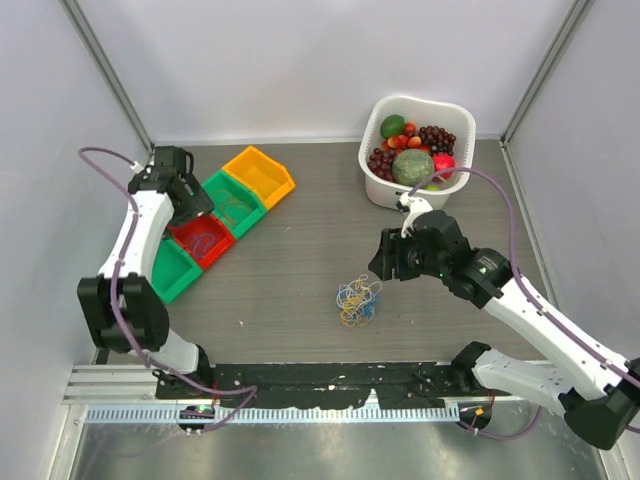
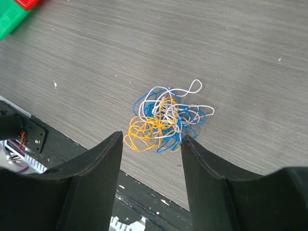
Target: Untangle the cables
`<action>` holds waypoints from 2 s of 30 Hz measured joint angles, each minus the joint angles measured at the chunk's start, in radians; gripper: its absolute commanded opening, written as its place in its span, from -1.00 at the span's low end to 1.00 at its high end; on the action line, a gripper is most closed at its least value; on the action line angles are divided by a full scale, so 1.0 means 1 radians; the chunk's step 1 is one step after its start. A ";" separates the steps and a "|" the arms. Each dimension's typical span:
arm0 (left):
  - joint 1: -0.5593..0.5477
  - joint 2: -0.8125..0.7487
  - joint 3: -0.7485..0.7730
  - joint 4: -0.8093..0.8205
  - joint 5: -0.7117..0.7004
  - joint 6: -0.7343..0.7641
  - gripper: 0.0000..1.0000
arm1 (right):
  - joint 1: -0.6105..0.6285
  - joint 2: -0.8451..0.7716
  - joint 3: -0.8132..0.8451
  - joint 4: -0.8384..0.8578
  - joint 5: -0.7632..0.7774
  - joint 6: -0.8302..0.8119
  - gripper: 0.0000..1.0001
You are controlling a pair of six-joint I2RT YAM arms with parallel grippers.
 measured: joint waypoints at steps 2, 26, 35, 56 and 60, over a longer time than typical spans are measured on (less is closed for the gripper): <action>-0.037 -0.085 -0.033 -0.001 0.042 -0.011 0.73 | 0.000 0.039 0.000 -0.008 -0.001 0.012 0.13; -0.913 0.108 -0.182 0.380 0.671 -0.105 -0.11 | -0.008 0.135 -0.244 0.063 -0.145 0.125 -0.29; -0.946 0.177 -0.150 0.394 0.711 -0.105 -0.10 | -0.008 0.104 -0.275 0.108 -0.188 0.150 -0.28; -0.996 0.177 -0.069 0.294 0.700 -0.017 -1.00 | -0.008 0.125 -0.295 0.134 -0.203 0.167 -0.13; -0.996 0.087 0.004 0.281 0.692 0.006 -1.00 | -0.008 0.130 -0.297 0.163 -0.220 0.167 -0.17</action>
